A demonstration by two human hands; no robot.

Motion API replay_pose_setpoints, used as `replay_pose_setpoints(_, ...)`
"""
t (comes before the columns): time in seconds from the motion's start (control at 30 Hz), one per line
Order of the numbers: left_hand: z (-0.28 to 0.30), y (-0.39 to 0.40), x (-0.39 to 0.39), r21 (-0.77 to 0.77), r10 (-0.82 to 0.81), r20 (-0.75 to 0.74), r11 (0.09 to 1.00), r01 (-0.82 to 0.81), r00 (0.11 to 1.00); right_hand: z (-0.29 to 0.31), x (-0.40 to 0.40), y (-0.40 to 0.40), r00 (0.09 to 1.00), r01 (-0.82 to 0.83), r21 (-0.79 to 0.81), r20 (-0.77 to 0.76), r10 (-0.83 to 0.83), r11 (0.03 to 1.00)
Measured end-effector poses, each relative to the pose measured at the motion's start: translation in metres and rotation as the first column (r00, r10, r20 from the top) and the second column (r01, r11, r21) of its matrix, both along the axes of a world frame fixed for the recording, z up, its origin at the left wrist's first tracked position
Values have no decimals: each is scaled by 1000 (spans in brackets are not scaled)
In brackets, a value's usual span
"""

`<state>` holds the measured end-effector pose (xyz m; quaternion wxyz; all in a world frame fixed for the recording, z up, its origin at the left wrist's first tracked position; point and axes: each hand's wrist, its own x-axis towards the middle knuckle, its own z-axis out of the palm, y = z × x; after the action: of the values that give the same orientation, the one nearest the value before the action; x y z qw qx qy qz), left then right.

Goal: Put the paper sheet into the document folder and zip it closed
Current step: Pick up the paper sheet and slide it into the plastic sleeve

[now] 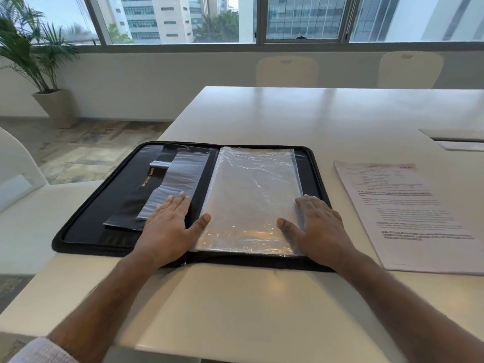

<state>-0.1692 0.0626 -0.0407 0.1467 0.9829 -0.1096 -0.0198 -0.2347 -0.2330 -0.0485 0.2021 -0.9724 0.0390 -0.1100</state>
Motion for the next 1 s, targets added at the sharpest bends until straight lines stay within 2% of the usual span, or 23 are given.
replay_pose_setpoints(0.13, 10, -5, 2, -81, 36, -25, 996, -38, 999, 8, -4, -4, 999, -1, 138, 42, -5, 990)
replay_pose_setpoints(0.23, 24, -19, 0, -174, 50, 44, 984, -41, 998, 19, -7, -18, 988, 32, 195, 140, -60, 980)
replay_pose_setpoints(0.37, 47, -57, -8, -255, -7, 142, 966, 43, 990, 30, -10, -54, 967, 148, 221, 173, -188, 964)
replay_pose_setpoints(0.57, 68, -141, -20, -431, -173, 142, 875, 218, 975, 33, -18, -118, 926, 327, 208, 123, -357, 922)
replay_pose_setpoints(0.77, 62, -220, -32, -378, -330, 139, 854, 358, 934, 31, -31, -174, 868, 465, 192, 93, -488, 864)
replay_pose_setpoints(0.87, 55, -253, -31, -367, -339, 79, 865, 343, 938, 30, -38, -200, 833, 539, 147, 55, -551, 830)
replay_pose_setpoints(1.0, 49, -283, -26, -388, -301, -93, 889, 244, 949, 27, -45, -222, 800, 599, 84, -18, -600, 796)
